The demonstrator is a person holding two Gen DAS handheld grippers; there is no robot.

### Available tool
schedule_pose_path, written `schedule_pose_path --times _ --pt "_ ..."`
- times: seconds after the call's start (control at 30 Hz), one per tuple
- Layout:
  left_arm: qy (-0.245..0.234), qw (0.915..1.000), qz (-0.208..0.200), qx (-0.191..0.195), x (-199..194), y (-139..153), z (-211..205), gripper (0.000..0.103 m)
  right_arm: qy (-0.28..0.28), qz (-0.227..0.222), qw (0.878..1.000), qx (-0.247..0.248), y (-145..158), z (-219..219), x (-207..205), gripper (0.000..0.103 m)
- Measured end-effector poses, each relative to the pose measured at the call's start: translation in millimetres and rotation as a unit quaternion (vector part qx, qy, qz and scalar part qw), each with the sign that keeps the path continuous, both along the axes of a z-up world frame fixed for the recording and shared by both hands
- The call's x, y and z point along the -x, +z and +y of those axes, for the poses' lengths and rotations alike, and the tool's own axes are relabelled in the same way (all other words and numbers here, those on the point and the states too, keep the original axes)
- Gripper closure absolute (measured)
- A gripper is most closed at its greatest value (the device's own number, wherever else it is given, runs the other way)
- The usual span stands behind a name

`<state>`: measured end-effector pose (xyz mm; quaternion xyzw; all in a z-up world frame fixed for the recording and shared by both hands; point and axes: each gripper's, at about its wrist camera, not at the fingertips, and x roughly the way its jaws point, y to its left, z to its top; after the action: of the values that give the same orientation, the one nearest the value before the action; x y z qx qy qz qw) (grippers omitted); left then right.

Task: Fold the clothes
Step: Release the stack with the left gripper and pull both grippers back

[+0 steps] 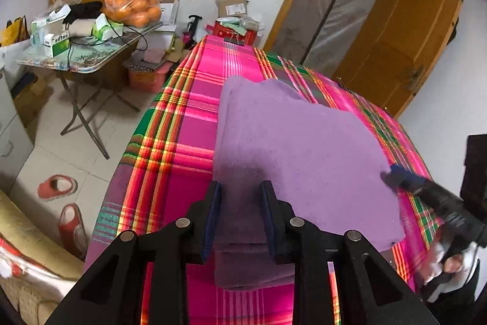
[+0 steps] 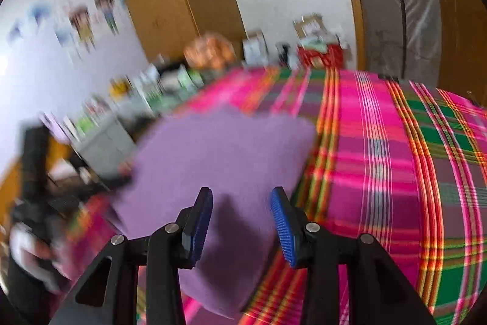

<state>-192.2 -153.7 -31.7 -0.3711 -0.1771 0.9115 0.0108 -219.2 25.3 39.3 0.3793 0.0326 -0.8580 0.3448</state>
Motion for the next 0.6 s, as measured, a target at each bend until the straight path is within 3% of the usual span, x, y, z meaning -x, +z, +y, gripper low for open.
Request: schedule_pose_path --times 0.2,0.33,0.4,0.6 --pt "0.001 0.9999 0.004 0.011 -7 0 1 0.075 0.0 -0.02 1.0 0.004 -3 5 5 0.063" --pt "0.025 0.9981 0.052 -0.023 -23 19 -14 0.077 0.011 -0.016 1.0 0.01 13 6 -6 0.069" --pt "0.01 0.9977 0.063 -0.024 -26 24 -12 0.077 0.032 -0.009 0.999 0.004 16 -2 -15 0.069" --pt "-0.023 0.9986 0.026 0.039 -18 15 17 0.078 0.083 0.022 0.995 -0.041 10 -26 -38 0.069"
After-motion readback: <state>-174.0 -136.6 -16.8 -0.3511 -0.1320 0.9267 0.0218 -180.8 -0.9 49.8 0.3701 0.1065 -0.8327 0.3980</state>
